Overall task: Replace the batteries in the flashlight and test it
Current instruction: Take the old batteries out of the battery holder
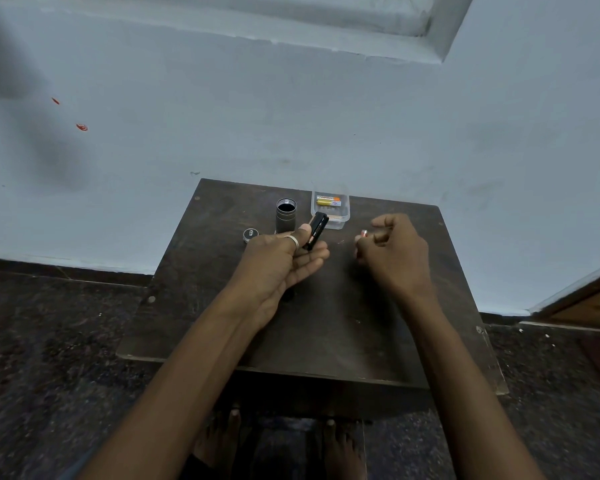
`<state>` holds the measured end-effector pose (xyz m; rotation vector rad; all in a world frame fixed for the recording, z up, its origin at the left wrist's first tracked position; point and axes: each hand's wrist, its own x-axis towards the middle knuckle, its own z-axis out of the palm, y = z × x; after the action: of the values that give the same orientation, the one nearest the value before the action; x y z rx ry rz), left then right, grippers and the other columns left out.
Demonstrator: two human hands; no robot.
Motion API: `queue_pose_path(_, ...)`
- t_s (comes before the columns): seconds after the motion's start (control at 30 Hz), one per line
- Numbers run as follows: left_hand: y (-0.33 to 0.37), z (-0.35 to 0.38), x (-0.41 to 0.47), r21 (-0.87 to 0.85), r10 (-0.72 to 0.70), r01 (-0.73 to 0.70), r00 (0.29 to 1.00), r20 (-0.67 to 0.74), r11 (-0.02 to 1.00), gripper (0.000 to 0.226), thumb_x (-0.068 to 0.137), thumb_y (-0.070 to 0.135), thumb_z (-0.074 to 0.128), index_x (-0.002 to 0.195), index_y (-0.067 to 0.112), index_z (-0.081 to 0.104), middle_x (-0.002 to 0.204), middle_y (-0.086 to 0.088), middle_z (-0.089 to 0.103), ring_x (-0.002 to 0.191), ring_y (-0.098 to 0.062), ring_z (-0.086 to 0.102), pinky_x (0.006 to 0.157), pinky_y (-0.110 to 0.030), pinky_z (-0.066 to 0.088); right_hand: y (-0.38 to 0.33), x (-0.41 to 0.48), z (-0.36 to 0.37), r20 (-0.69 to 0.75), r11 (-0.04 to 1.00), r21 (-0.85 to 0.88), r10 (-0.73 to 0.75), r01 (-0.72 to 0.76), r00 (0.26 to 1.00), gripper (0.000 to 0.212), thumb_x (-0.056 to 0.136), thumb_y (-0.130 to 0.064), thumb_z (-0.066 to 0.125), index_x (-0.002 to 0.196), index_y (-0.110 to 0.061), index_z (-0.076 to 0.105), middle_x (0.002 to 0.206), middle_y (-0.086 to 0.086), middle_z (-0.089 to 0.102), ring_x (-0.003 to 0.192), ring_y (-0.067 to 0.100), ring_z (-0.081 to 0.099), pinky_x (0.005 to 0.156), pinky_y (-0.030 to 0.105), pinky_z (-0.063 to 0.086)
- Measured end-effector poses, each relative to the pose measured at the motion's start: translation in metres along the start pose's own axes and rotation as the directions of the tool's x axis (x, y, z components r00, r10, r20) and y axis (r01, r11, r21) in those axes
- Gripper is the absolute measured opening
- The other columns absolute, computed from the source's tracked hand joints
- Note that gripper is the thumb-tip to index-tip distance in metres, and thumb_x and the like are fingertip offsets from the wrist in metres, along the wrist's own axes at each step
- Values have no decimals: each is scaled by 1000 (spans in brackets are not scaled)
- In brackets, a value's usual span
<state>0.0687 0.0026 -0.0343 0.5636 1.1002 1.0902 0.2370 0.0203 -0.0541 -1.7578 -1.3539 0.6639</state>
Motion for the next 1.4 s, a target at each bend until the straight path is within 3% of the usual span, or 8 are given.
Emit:
queue_pose_path(0.2, -2, 1, 1, -4, -22, 22, 1000, -6, 1000, 17, 99, 18, 59, 97, 3, 66, 84, -13, 75, 73, -15, 75, 67, -24, 62, 7, -3, 11, 45, 937, -316, -141, 148, 989, 27, 89, -19, 67, 111, -14, 54, 98, 6, 71, 95, 29, 66, 79, 35, 49)
queue_pose_path(0.53, -2, 0, 1, -2, -42, 42, 999, 4, 999, 23, 99, 20, 58, 109, 1, 65, 86, -13, 76, 74, -16, 75, 64, -23, 61, 3, -5, 16, 13, 871, -451, -213, 196, 977, 21, 93, -28, 63, 100, -12, 53, 92, 9, 69, 88, 31, 64, 68, 34, 42)
queue_pose_path(0.67, -1, -1, 1, 21, -51, 51, 998, 28, 998, 30, 100, 23, 55, 118, -1, 62, 91, -13, 77, 79, -17, 76, 67, -25, 61, -6, -5, 10, -66, 943, -229, -262, 241, 963, 8, 94, -26, 63, 91, -19, 64, 84, -6, 69, 78, 12, 64, 72, 29, 49)
queue_pose_path(0.73, -1, -1, 0, 28, -53, 52, 998, 39, 998, 30, 101, 25, 53, 116, 1, 63, 92, -11, 77, 80, -17, 76, 66, -24, 61, -12, -4, 8, 28, 976, 25, -218, 217, 976, 8, 91, -21, 67, 99, -18, 69, 89, -10, 71, 81, 3, 66, 76, 21, 52)
queue_pose_path(0.83, 0, 0, 1, 27, -49, 47, 998, 47, 998, 25, 103, 25, 49, 100, 9, 67, 80, -5, 77, 74, -14, 76, 69, -26, 61, -14, -5, 7, 247, 955, 249, -223, 161, 943, 32, 85, -19, 76, 115, -18, 67, 107, -5, 74, 101, 6, 69, 92, 31, 57)
queue_pose_path(1.0, 1, 0, 0, 13, -72, 71, 995, 68, 997, 27, 104, 26, 46, 103, 8, 66, 79, -5, 76, 68, -11, 73, 65, -27, 62, -14, -7, 14, 263, 950, 199, -287, 239, 921, 55, 74, -21, 86, 124, -20, 63, 116, -8, 71, 110, 4, 66, 95, 36, 57)
queue_pose_path(1.27, -3, 4, 3, 62, 30, -35, 996, 82, 997, 21, 101, 22, 54, 103, 8, 69, 94, -10, 73, 84, -14, 72, 69, -26, 61, -20, -15, 14, 123, 882, 48, -472, 470, 873, 49, 74, -15, 79, 120, -17, 61, 106, -12, 62, 99, 4, 63, 71, 24, 57)
queue_pose_path(1.4, -3, 4, 4, 55, 30, -35, 995, 94, 998, 27, 103, 21, 49, 98, 3, 68, 84, -6, 75, 79, -13, 74, 67, -25, 60, -21, -15, 11, 129, 896, 94, -444, 434, 887, 49, 75, -17, 84, 118, -20, 61, 105, -17, 62, 100, 0, 62, 70, 19, 56)
